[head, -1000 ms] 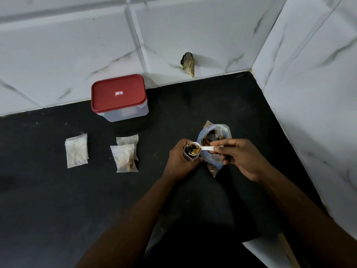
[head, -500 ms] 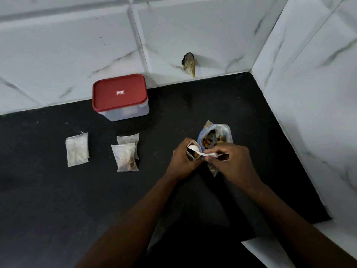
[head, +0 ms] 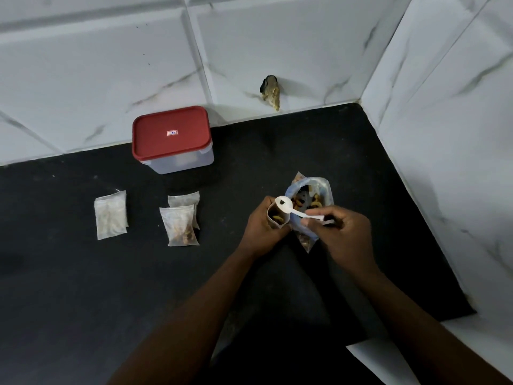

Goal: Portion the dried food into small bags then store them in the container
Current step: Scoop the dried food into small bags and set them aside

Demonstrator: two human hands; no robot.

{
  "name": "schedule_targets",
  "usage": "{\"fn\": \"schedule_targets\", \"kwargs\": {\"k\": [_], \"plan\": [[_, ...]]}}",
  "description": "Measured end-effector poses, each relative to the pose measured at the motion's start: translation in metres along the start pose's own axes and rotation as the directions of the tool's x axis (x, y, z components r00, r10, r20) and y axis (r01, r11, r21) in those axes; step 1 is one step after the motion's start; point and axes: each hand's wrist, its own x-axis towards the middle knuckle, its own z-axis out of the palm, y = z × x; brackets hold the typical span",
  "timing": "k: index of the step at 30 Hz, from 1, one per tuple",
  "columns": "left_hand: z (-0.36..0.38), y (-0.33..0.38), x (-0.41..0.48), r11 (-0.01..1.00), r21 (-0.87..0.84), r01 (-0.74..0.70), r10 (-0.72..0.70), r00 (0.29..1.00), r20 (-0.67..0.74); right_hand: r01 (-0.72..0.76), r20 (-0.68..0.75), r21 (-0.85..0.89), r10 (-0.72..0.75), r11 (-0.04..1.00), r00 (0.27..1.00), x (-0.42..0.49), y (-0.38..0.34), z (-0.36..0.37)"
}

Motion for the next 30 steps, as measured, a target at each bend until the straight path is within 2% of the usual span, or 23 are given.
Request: {"fn": "schedule_targets", "kwargs": {"k": [1,3,6,8,11,13,18,20,22,30], "plan": [[0.000,0.000,0.000,1.000,0.001,-0.002,0.002,1.000,-0.002,-0.125,-0.001,0.131,0.126,0.984,0.992,0.001,0.003,0.000],[0.000,0.000,0.000,1.000,0.031,0.001,-0.001,1.000,-0.015,-0.305,0.018,0.388,0.323,0.870,0.946,0.004,0.007,-0.002],[-0.003,0.000,0.000,0.998,0.062,0.003,-0.002,1.000,-0.015,-0.369,-0.022,0.544,0.453,0.754,0.891,0.007,0.012,-0.006],[-0.004,0.001,0.001,0.998,0.066,0.017,-0.016,1.000,-0.011,-0.371,-0.102,0.473,0.468,0.799,0.878,0.008,0.016,-0.008],[-0.005,0.002,0.000,0.996,0.067,0.053,-0.053,0.999,-0.005,-0.311,-0.190,0.069,0.318,0.948,0.929,0.010,0.027,-0.009],[-0.005,0.002,-0.001,0.994,0.071,0.088,-0.088,0.996,-0.004,-0.183,-0.146,-0.151,0.161,0.971,0.976,0.010,0.029,-0.008],[-0.007,0.002,0.000,0.983,0.127,0.132,-0.136,0.990,0.028,0.069,0.041,-0.399,-0.058,0.914,0.997,0.011,0.025,0.000],[-0.008,0.003,-0.001,0.981,0.131,0.143,-0.151,0.987,0.051,0.168,0.052,-0.410,-0.161,0.896,0.986,0.009,0.017,0.004],[-0.010,0.006,-0.004,0.981,0.113,0.157,-0.164,0.985,0.057,0.200,0.058,-0.355,-0.192,0.913,0.980,0.004,0.006,0.010],[-0.019,0.012,-0.021,0.982,0.064,0.178,-0.182,0.982,0.053,-0.019,0.065,-0.109,0.026,0.994,0.998,-0.005,-0.028,0.041]]}}
